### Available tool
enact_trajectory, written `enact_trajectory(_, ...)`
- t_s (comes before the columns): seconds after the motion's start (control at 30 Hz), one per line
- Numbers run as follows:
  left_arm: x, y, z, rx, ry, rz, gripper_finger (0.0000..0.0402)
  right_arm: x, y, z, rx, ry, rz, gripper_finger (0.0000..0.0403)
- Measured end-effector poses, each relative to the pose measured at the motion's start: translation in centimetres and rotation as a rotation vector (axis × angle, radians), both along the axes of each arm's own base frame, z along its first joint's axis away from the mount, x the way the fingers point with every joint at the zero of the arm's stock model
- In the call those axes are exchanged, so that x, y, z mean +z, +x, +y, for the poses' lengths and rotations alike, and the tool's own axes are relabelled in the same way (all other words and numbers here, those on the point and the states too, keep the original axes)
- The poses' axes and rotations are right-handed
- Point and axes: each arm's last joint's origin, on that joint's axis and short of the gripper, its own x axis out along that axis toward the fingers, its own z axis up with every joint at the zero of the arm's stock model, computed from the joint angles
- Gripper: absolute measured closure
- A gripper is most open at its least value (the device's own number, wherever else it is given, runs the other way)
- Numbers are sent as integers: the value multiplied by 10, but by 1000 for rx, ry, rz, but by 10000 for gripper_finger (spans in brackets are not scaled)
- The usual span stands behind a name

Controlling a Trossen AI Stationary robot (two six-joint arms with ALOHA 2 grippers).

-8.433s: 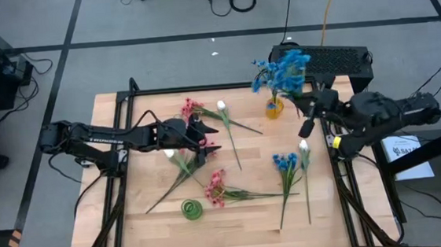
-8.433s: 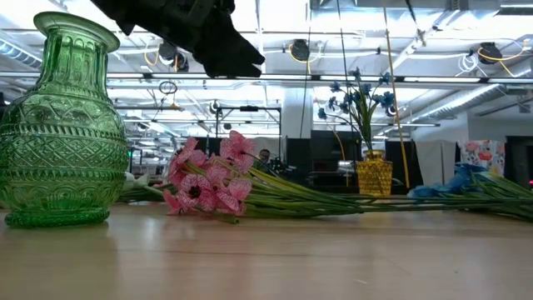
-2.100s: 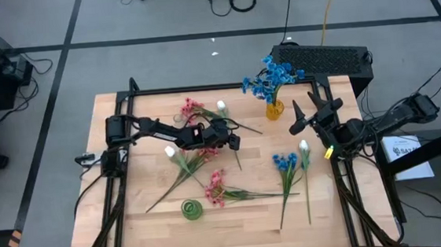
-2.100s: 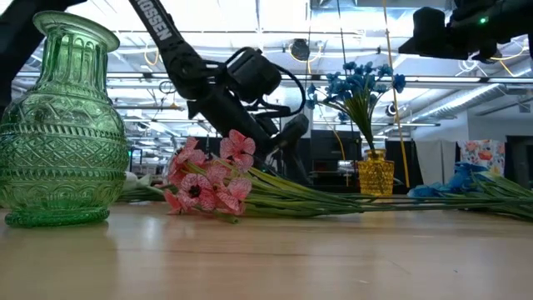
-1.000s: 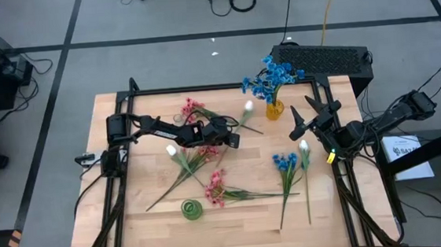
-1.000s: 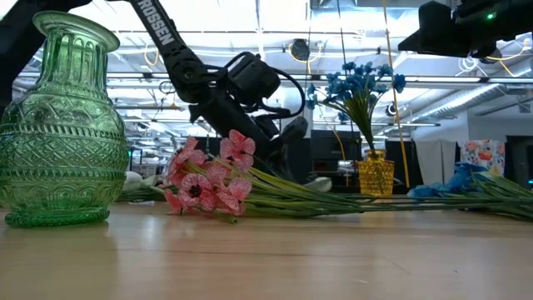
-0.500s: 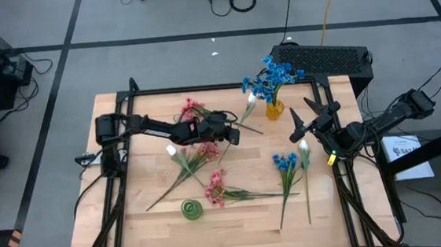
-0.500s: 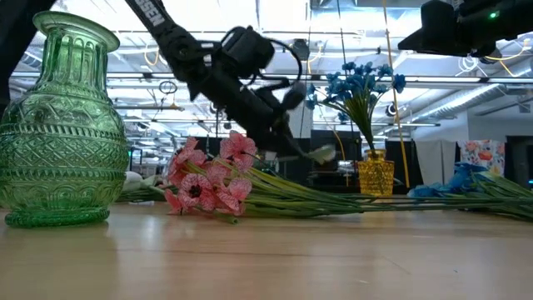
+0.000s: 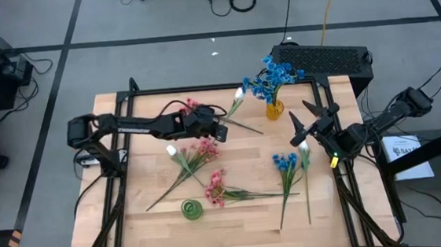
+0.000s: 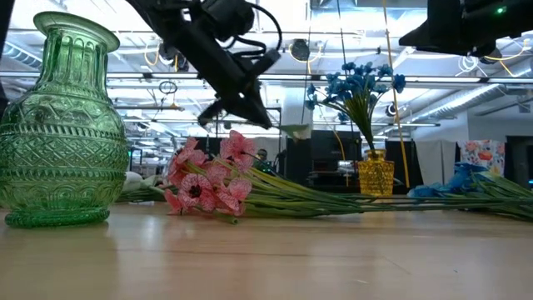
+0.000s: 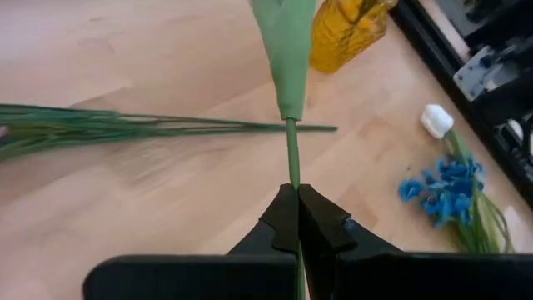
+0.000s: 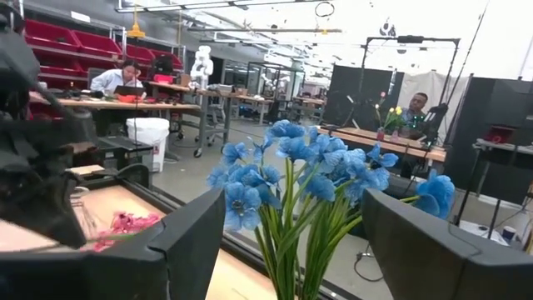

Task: Sort flowers into vase by color
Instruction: Put the top white flower into the transparent vase

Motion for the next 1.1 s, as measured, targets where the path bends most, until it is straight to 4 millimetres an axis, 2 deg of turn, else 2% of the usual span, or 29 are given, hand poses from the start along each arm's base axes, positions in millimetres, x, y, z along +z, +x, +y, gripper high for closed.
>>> enact_trajectory(0.2,25,-21,-5,-7,15,22,401,0,0,1,5,1,-1,129)
enact_trajectory(0.33,48,-34,-6,-18,74,-27,402,0,0,1,6,4,-6,129)
enact_trajectory(0.63,92,-89,-6,1,201,7,402,0,0,1,19,25,-42,129)
enact_trajectory(0.9,140,-131,-14,-50,428,-152,402,2,1,2,110,40,-135,129)
enact_trajectory(1.1,167,-151,-17,-84,640,-255,402,4,3,5,243,36,-222,129)
